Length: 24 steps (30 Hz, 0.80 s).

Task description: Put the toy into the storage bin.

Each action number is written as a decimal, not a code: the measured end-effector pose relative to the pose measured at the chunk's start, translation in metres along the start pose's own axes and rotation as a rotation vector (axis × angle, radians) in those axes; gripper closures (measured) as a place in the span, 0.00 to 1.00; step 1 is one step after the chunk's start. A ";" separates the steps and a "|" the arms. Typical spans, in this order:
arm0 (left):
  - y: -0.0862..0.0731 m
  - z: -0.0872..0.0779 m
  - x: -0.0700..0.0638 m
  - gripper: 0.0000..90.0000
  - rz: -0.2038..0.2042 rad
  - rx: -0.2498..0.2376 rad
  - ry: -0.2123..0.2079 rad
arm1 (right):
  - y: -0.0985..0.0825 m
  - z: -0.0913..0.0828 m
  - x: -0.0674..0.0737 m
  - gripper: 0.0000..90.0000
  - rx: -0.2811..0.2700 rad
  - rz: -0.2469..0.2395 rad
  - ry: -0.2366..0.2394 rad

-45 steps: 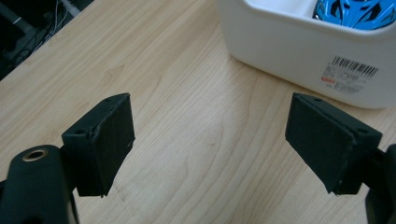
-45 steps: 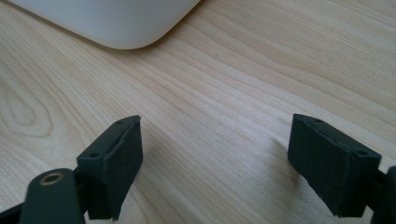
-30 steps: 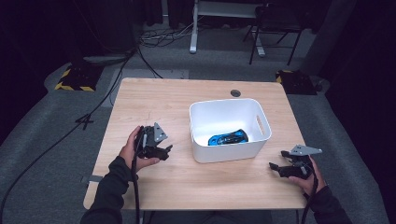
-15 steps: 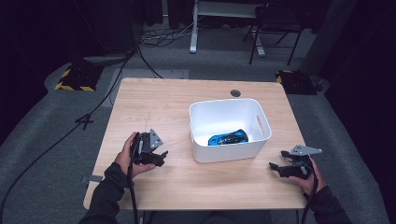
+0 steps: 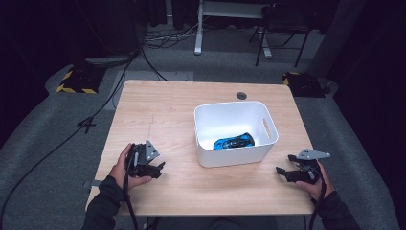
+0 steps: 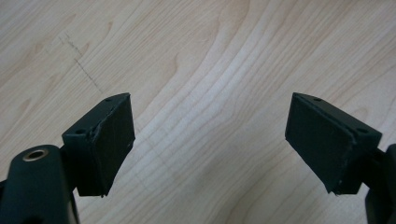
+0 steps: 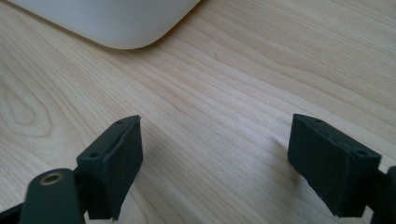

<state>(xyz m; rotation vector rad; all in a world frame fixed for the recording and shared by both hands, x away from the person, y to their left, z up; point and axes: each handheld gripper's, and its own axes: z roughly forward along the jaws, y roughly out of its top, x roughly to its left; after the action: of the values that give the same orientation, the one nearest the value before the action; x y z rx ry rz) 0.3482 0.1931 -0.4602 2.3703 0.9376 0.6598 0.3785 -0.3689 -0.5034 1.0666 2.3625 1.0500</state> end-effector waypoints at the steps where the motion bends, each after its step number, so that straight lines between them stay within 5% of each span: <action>1: -0.002 -0.001 -0.001 0.18 -0.008 -0.006 0.002 | 0.000 0.000 0.000 0.20 0.000 0.000 0.000; 11: -0.032 -0.003 -0.003 0.18 -0.082 -0.013 -0.026 | 0.000 0.000 0.000 0.20 0.000 0.000 0.000; 19: -0.054 0.001 -0.003 0.19 -0.191 -0.006 -0.082 | 0.000 0.000 0.000 0.20 0.000 -0.001 0.000; 24: -0.070 0.001 -0.001 0.18 -0.284 -0.063 -0.120 | 0.000 0.000 0.000 0.20 0.000 -0.001 0.000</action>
<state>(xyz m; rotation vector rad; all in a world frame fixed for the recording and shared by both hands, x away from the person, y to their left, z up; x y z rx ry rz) 0.3149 0.2366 -0.5030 2.1398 1.1529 0.4256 0.3785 -0.3689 -0.5034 1.0653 2.3629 1.0495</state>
